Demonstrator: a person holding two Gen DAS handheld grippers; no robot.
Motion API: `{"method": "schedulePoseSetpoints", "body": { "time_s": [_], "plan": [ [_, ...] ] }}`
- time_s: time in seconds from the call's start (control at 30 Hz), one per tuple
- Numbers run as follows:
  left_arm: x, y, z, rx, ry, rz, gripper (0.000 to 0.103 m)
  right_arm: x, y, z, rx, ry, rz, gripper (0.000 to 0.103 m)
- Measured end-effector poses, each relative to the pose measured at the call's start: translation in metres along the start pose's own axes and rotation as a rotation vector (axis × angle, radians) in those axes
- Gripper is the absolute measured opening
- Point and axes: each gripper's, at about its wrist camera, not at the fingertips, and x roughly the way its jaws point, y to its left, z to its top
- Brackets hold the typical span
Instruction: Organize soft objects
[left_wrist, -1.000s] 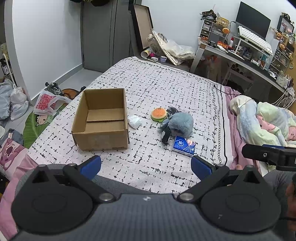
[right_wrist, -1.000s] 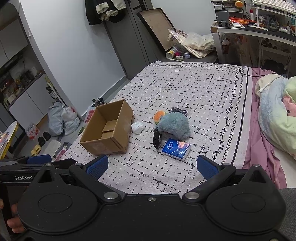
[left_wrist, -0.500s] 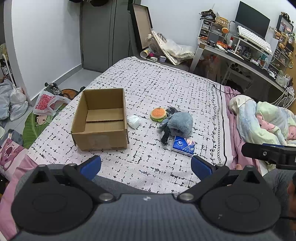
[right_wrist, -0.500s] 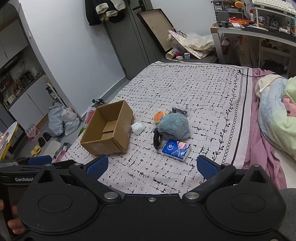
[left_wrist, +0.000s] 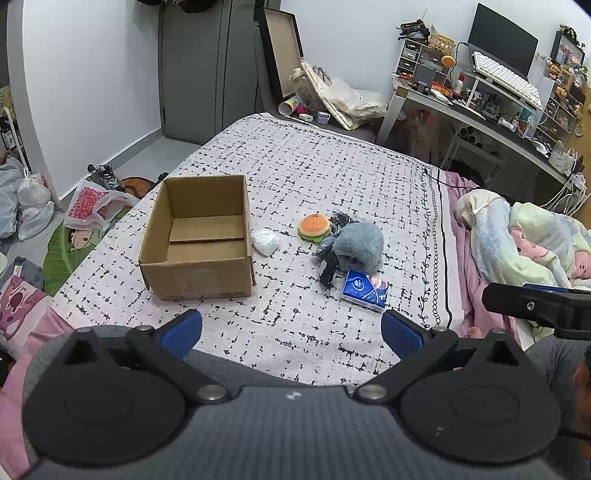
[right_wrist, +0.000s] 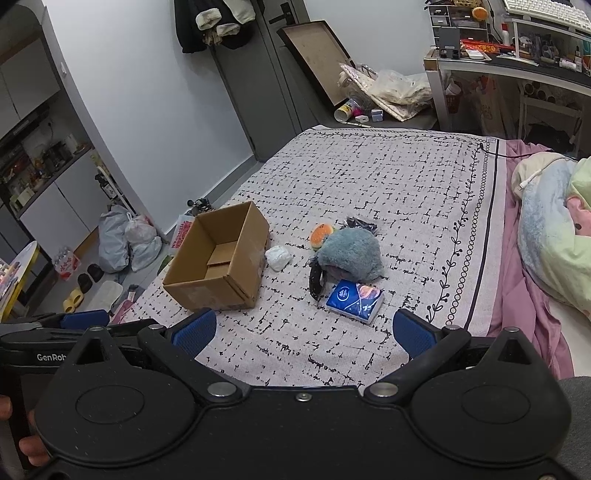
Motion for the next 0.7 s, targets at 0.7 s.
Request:
{"method": "schedulePoseSetpoints", "body": {
  "time_s": [0.7],
  "plan": [
    [0.019,-0.007,0.007,-0.022,-0.004,-0.012,0.102,0.016,-0.016,0.017,-0.014,-0.003,0.015,0.103]
  ]
}}
